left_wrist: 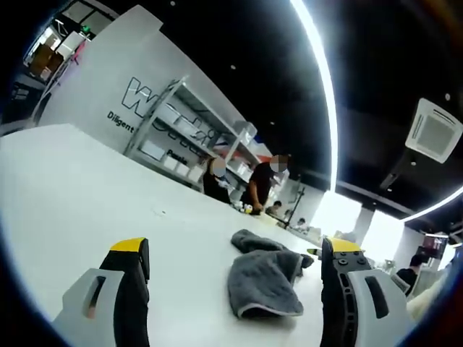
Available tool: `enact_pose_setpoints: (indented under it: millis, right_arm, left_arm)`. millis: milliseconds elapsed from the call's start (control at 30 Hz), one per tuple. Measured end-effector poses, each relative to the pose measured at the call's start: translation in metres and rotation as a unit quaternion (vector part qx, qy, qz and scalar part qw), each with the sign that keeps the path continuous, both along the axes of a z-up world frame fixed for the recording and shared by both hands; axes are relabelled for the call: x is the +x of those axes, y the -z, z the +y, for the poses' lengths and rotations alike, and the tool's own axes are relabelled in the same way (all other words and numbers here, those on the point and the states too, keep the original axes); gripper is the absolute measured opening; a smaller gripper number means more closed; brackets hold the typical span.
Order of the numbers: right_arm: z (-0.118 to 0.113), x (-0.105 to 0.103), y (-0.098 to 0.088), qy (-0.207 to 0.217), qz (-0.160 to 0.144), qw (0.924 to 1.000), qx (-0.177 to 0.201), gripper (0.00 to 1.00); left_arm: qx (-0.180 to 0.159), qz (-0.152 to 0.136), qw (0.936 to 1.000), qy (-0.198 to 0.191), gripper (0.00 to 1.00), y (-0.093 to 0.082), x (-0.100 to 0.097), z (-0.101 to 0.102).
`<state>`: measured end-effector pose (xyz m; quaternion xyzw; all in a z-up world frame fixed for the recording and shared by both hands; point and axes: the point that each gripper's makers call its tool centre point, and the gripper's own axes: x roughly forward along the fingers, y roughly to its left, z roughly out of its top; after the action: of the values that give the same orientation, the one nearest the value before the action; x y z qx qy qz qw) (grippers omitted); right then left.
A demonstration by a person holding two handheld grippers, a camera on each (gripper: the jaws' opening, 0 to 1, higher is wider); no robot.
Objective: Fold the towel on the table until its edges align and the towel forms a compact rectangular stack.
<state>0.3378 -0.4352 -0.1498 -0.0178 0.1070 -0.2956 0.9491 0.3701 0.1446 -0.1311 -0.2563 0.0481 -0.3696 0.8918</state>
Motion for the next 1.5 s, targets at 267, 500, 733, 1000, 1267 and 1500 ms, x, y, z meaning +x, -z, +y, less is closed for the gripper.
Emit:
enact_pose_setpoints:
  millis: [267, 500, 733, 1000, 1267, 1500]
  right_arm:
    - [0.059, 0.023, -0.045, -0.104, -0.066, 0.9914, -0.045, 0.83]
    - [0.130, 0.054, -0.049, -0.243, -0.067, 0.9673, -0.025, 0.99]
    - [0.167, 0.065, -0.040, -0.310, -0.042, 0.9494, -0.028, 0.99]
    - [0.185, 0.067, -0.038, -0.336, -0.033, 0.9406, -0.036, 0.99]
    - [0.190, 0.068, -0.037, -0.348, -0.036, 0.9365, -0.023, 0.99]
    - [0.195, 0.066, -0.036, -0.355, -0.034, 0.9340, -0.026, 0.99]
  left_arm:
    - [0.008, 0.006, 0.9999, 0.002, 0.97, 0.004, 0.000, -0.002]
    - [0.030, -0.006, 0.9994, 0.014, 0.98, 0.004, -0.005, -0.010]
    - [0.106, -0.025, 0.9924, 0.057, 0.98, 0.013, -0.017, -0.030]
    - [0.217, -0.045, 0.9699, 0.101, 0.89, 0.037, -0.026, -0.052]
    - [0.319, -0.080, 0.9368, 0.118, 0.70, 0.058, -0.030, -0.061]
    - [0.377, -0.097, 0.9133, 0.120, 0.57, 0.070, -0.030, -0.063]
